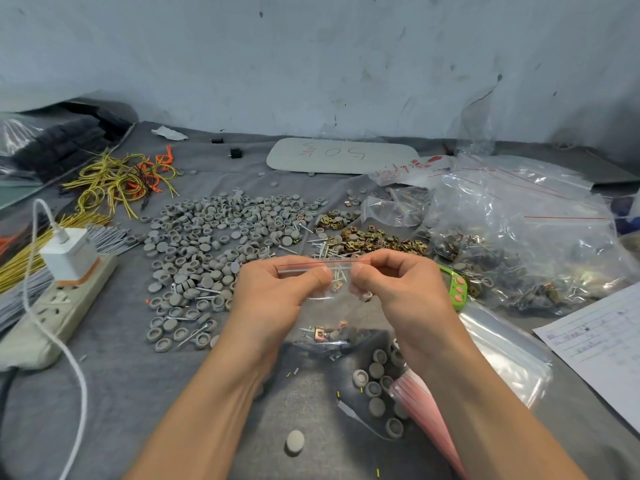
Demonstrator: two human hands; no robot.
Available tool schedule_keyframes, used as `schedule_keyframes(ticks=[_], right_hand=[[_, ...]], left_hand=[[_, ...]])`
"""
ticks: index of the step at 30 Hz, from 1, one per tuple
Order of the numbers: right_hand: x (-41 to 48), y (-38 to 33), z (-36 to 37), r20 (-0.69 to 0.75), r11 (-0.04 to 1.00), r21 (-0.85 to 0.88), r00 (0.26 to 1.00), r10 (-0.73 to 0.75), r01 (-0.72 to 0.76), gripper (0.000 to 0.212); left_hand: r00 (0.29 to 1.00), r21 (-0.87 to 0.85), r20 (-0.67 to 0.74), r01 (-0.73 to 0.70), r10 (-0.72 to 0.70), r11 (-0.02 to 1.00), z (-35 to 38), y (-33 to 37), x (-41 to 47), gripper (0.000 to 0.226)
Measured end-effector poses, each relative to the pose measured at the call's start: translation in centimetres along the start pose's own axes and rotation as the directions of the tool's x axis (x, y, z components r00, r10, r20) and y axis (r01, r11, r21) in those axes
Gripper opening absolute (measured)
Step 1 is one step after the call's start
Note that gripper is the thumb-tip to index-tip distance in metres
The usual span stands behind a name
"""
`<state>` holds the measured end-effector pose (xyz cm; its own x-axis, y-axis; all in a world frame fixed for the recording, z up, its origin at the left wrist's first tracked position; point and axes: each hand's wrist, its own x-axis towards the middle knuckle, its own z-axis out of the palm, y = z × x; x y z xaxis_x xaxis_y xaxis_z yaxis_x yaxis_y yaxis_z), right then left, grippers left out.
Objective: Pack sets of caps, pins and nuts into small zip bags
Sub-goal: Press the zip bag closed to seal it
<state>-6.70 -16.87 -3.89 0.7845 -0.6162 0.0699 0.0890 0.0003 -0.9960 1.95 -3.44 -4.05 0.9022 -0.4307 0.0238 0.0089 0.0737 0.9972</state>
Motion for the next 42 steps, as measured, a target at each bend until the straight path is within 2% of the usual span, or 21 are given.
schedule_keyframes(ticks=[6,13,20,24,27,29,33,37,42], right_hand=[[-0.2,0.0,0.5,0.056,1.0,-0.027,0.998,-0.004,0.006,0.023],[-0.2,-0.2,0.8,0.036,0.999,-0.011,0.999,-0.031,0.032,0.019],[-0.4,0.0,1.2,0.11,0.999,-0.017,0.993,-0.05,0.052,0.015],[-0.1,0.0,1.1,0.06,0.996,-0.062,0.996,-0.061,0.065,0.018],[-0.1,-0.3,0.7,0.026,0.995,-0.076,0.998,-0.058,0.06,0.018],[-0.1,-0.4,0.2,-0.015,0.998,-0.038,0.999,-0.043,0.043,0.02],[0.0,-0.4,-0.3,-0.026,1.0,0.015,1.0,0.0,0.0,0.027],[0.2,-0.3,-0.1,-0.074,0.999,-0.016,0.997,-0.037,0.036,0.033],[0.2,-0.1,-0.1,-0.075,0.998,-0.006,0.995,-0.066,0.066,0.03]], left_hand=[[1.0,-0.025,0.001,-0.024,0.024,0.999,0.3,0.1,0.0,0.011],[0.996,0.011,0.071,-0.061,0.06,0.998,0.2,0.3,-0.4,0.005],[0.996,0.023,0.047,-0.075,0.074,0.997,0.3,0.5,-0.4,0.018],[0.994,0.027,0.083,-0.073,0.07,0.997,0.0,0.4,-0.4,0.012],[0.999,-0.02,0.021,-0.042,0.042,0.999,-0.4,0.3,0.0,0.004],[1.0,-0.07,-0.028,-0.004,0.002,0.998,-0.8,0.3,0.3,0.007],[0.999,-0.079,-0.042,0.011,-0.014,0.997,-0.9,0.2,0.3,0.004],[0.999,-0.091,-0.04,0.012,-0.016,0.996,-0.9,0.4,0.2,0.008],[0.997,-0.079,-0.065,0.031,-0.037,0.996,-0.7,0.4,0.3,0.011]])
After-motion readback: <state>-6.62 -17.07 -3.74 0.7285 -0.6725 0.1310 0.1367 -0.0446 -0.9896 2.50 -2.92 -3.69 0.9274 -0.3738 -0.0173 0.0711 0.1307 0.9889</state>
